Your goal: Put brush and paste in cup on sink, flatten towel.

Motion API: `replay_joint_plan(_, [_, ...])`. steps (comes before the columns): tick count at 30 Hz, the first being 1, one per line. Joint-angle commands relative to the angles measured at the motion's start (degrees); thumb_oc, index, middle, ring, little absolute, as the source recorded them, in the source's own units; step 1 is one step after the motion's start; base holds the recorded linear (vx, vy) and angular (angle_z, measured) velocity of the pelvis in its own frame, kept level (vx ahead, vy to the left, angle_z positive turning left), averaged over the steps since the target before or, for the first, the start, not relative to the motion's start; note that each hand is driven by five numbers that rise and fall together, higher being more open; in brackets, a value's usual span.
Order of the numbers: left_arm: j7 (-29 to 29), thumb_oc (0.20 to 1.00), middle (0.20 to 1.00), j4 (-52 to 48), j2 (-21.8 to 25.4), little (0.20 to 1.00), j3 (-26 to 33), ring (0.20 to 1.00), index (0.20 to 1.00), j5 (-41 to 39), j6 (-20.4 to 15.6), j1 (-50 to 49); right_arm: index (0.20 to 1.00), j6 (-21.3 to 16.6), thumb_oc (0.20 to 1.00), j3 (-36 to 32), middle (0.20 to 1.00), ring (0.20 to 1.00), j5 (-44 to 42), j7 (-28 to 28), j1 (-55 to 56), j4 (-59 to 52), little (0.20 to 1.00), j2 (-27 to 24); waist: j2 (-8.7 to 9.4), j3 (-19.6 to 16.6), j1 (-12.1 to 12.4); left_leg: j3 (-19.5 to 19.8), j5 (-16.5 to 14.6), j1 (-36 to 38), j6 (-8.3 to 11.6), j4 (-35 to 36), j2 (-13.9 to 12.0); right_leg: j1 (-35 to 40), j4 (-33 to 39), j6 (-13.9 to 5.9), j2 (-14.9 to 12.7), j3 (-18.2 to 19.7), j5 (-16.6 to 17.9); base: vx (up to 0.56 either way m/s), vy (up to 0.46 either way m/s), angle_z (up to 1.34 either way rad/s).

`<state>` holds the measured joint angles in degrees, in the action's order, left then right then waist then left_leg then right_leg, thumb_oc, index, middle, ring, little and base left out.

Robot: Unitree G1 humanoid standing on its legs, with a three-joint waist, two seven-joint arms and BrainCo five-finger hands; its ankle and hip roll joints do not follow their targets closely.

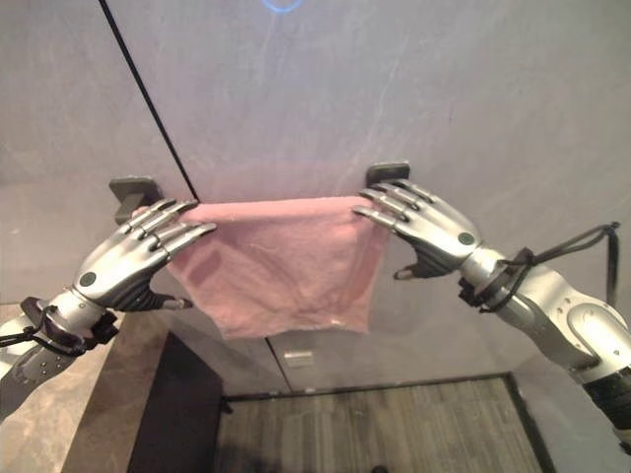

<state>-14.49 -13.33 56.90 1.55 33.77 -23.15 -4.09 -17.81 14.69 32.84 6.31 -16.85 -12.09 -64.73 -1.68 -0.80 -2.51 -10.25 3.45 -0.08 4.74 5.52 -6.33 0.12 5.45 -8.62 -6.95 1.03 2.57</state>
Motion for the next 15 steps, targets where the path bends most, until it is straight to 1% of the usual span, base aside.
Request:
replay_joint_plan(1, [4.45,1.0,1.0,15.78,-2.26,1.0,4.21,1.0,1.0,-7.4,6.95,-4.9,1.0,6.43,1.0,-2.77,1.0,1.0,-1.56,-2.31,5.39,12.67,1.0,3.07,3.22,0.94,-0.52,-1.18,-4.04,3.94,-0.14,-0.52,1.48,-3.21,-0.45,-2.15,-1.38,2.04,2.63,0.0,0.0,0.0])
replay_joint_plan(2, [4.11,1.0,1.0,16.96,-4.16,1.0,4.09,1.0,1.0,-9.06,7.36,-4.29,1.0,6.81,1.0,-3.13,1.0,1.0,-2.67,-2.1,5.55,12.98,1.0,4.9,3.25,0.98,-0.28,-1.17,-3.95,3.83,-0.17,-0.52,1.47,-3.3,-0.45,-2.12,-1.39,1.94,2.69,0.0,0.0,0.0])
replay_joint_plan(3, [4.1,1.0,1.0,17.07,-4.11,1.0,3.99,1.0,1.0,-9.13,7.36,-4.13,1.0,6.84,1.0,-3.11,1.0,1.0,-2.69,-2.09,5.49,13.03,1.0,4.91,3.26,1.0,-0.27,-1.16,-3.94,3.81,-0.17,-0.52,1.47,-3.31,-0.45,-2.12,-1.4,1.93,2.69,0.0,0.0,0.0])
replay_joint_plan(6, [3.75,1.0,1.0,17.4,-6.22,1.0,3.63,1.0,1.0,-10.3,7.3,-3.12,1.0,6.93,1.0,-2.42,1.0,1.0,-2.39,-1.94,4.79,13.37,1.0,6.83,3.45,1.02,-0.07,-1.07,-3.93,3.66,-0.18,-0.52,1.49,-3.37,-0.45,-2.11,-1.36,1.92,2.68,0.0,0.0,0.0])
replay_joint_plan(8, [2.99,1.0,1.0,18.39,-8.58,1.0,2.38,1.0,1.0,-11.04,6.98,-1.61,1.0,6.76,1.0,-1.23,1.0,1.0,-2.12,-1.82,3.57,13.22,1.0,8.02,3.62,1.0,0.03,-0.93,-3.87,3.46,-0.19,-0.52,1.57,-3.4,-0.45,-2.08,-1.31,1.9,2.67,0.0,0.0,0.0])
replay_joint_plan(12, [2.51,1.0,1.0,17.6,-10.83,1.0,0.9,1.0,1.0,-12.62,6.51,0.24,1.0,6.78,1.0,0.27,1.0,1.0,-1.64,-1.45,2.11,13.23,1.0,9.1,3.85,0.96,0.14,-0.75,-3.78,3.21,-0.24,-0.52,1.59,-3.45,-0.45,-2.07,-1.34,1.72,2.73,0.0,0.0,0.0])
replay_joint_plan(13, [2.17,1.0,1.0,17.16,-13.33,1.0,-0.52,1.0,1.0,-15.28,5.84,1.98,1.0,6.87,1.0,1.47,1.0,1.0,-0.5,-1.0,1.19,13.86,1.0,9.51,4.06,0.9,0.06,-0.47,-3.71,3.01,-0.26,-0.52,1.69,-3.49,-0.45,-2.01,-1.37,1.69,2.83,0.0,0.0,0.0])
replay_joint_plan(15, [1.03,1.0,1.0,16.63,-16.46,1.0,-1.01,1.0,1.0,-20.34,4.94,3.32,1.0,7.06,1.0,2.69,1.0,1.0,0.88,-0.76,0.18,13.95,1.0,9.64,4.25,0.83,-0.03,-0.25,-3.67,2.85,-0.31,-0.52,1.7,-3.53,-0.45,-1.95,-1.44,1.69,2.83,0.0,0.0,0.0])
